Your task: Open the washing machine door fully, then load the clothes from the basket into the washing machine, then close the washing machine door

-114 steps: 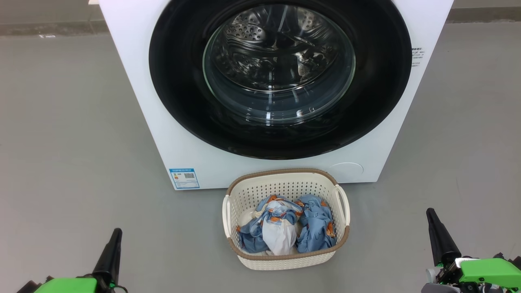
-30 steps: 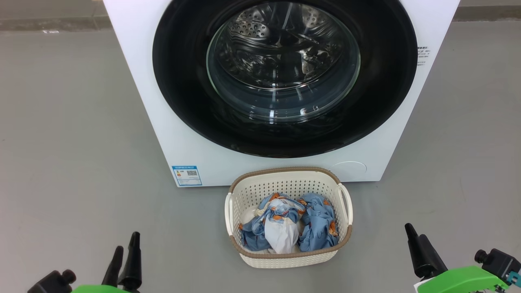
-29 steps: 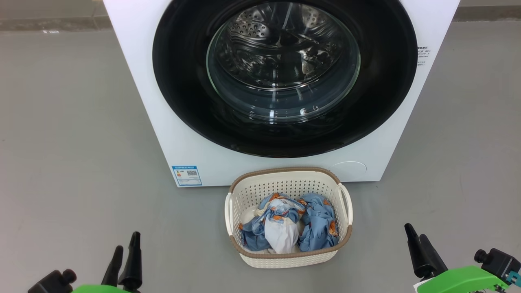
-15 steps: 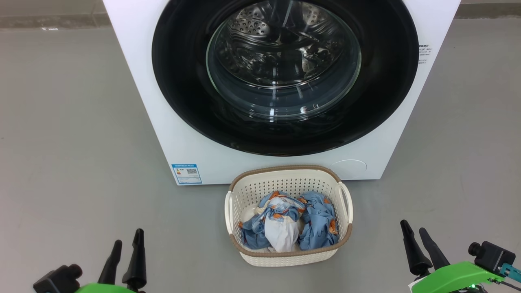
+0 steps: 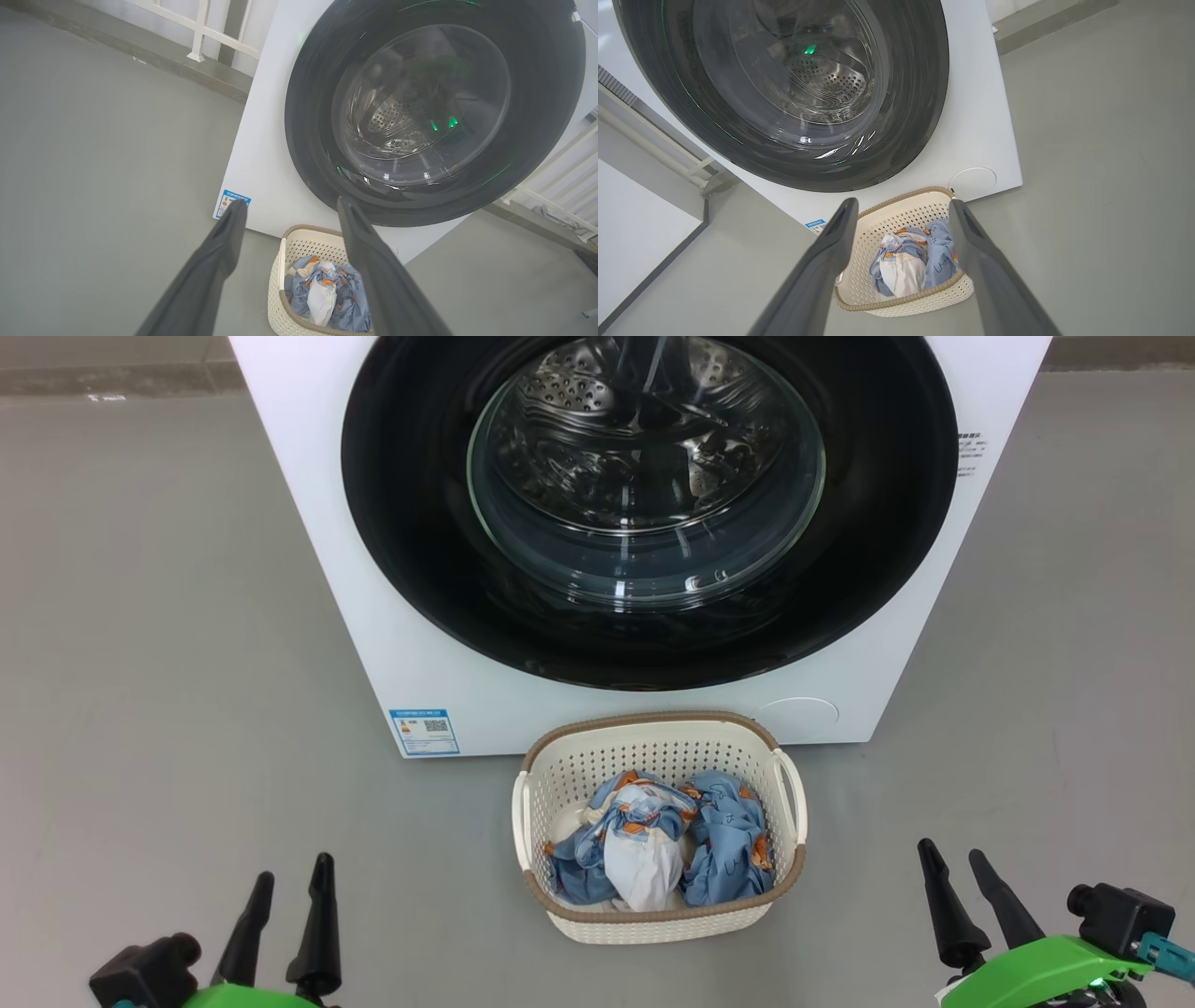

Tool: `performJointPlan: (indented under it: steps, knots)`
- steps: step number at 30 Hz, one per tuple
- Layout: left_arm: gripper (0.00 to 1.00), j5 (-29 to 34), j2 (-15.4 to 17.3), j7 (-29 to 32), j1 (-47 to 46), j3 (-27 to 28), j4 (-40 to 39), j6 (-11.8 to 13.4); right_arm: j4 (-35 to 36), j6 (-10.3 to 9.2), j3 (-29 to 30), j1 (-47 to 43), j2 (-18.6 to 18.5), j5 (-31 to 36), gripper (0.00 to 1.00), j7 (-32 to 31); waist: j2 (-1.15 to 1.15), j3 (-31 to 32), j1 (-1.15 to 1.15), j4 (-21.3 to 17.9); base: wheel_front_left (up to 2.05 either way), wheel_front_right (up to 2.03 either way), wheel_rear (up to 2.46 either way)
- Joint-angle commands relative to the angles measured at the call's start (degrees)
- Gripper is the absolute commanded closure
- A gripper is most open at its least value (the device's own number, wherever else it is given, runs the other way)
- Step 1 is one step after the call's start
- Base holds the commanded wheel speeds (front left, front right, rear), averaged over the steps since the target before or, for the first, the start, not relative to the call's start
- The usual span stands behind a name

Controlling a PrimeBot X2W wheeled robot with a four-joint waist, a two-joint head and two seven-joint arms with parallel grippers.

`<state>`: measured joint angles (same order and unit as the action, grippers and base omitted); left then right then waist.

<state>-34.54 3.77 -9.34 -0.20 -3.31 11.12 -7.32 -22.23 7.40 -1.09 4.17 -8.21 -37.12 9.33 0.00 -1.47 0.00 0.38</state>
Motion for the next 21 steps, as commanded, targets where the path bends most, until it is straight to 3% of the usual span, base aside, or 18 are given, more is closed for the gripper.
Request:
performJointPlan:
  steps: [1,21]
  knots:
    - [0.00,2.42,1.15,-1.13,-1.09,1.14,-1.86,-0.13,1.13,0.07,-1.17,2.22,-1.07,2.43,0.00,1.17,0.00,-0.01,0.00,-0.03,0.00,0.00,0.00]
    - [0.00,13.54,1.74,-4.33,-0.82,0.72,-2.15,-0.15,0.52,0.08,-0.89,1.74,-2.56,13.67,0.00,4.35,0.00,0.30,0.00,-0.23,0.00,0.00,0.00]
